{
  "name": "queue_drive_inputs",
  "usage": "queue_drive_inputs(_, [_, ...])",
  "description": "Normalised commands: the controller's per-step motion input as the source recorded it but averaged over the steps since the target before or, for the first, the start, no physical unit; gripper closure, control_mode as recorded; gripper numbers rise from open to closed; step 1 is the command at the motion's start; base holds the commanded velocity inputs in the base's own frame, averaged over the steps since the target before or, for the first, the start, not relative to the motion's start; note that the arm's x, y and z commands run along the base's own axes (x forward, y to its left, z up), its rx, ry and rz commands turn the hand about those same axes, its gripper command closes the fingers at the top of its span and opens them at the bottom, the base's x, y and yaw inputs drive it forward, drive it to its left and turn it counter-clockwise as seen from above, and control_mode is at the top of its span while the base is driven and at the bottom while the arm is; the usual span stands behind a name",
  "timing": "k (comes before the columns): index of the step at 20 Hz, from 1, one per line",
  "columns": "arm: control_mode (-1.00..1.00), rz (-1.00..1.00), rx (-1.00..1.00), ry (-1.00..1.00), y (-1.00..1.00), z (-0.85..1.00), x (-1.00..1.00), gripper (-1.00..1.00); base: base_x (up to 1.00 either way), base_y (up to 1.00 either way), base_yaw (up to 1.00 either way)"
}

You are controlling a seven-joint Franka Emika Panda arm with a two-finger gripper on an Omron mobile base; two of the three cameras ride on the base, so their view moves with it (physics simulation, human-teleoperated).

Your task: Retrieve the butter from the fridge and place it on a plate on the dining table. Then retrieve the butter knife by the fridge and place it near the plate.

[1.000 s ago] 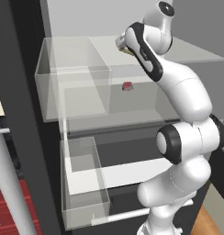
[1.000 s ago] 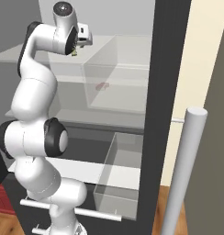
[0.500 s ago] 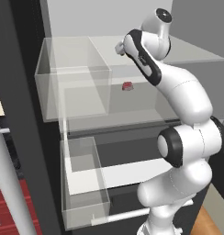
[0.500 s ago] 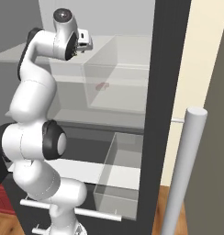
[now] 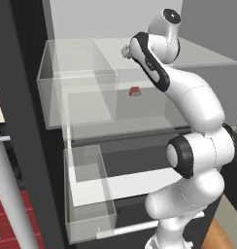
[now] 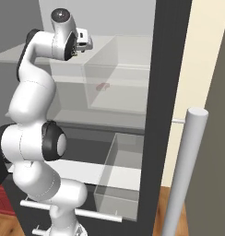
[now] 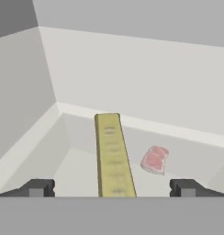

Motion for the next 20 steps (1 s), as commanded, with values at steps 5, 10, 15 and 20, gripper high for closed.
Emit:
queue_drive_inputs(5, [-1.0, 0.0, 0.02, 0.0, -0.01, -0.12, 0.0, -1.0, 0.0, 0.0, 0.0])
queue_drive_inputs(10, [-1.0, 0.02, 0.01, 0.0, 0.0, -0.11, 0.0, 1.0, 0.0, 0.0, 0.0])
queue_drive_inputs(15, [-1.0, 0.02, 0.0, 0.0, 0.0, -0.01, 0.0, 1.0, 0.0, 0.0, 0.0])
queue_drive_inputs(20, [-1.0, 0.0, 0.0, 0.0, 0.0, -0.03, 0.0, 1.0, 0.0, 0.0, 0.0])
